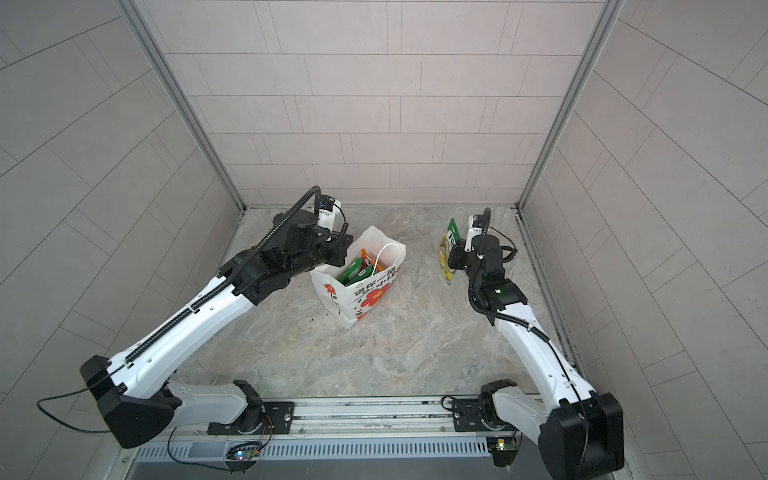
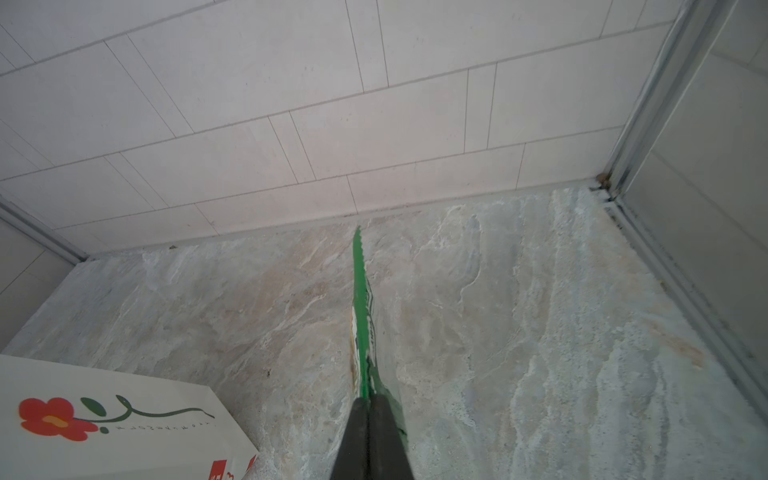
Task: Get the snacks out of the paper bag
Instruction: 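Lower the green pack onto the table beside the bag with the right gripper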
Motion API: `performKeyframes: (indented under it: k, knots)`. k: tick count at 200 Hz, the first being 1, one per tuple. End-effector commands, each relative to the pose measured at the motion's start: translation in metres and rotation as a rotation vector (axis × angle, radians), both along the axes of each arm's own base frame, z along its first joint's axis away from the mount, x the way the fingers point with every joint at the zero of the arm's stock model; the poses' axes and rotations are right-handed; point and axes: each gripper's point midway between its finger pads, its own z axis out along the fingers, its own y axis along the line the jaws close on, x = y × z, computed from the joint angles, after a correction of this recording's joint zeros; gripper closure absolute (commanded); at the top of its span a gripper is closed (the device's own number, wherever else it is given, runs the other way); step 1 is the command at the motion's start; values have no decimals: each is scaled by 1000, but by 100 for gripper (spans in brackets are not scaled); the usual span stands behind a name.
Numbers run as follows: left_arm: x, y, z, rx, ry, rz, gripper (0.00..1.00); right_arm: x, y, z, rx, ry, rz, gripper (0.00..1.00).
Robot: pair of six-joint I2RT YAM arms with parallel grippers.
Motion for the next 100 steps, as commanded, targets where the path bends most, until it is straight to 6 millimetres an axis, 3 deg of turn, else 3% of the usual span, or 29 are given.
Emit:
performKeyframes:
  k: [1, 45, 100]
  knots:
    - [-8, 2, 21, -36, -44, -16, 100, 26, 20, 13, 123, -99, 68, 100]
    - [-9, 4, 21, -42, -46, -13, 100, 76, 62, -19, 322, -90, 215, 100]
    - [-11, 5, 21, -38, -44, -14, 100, 110, 72, -39, 459, -97, 260, 100]
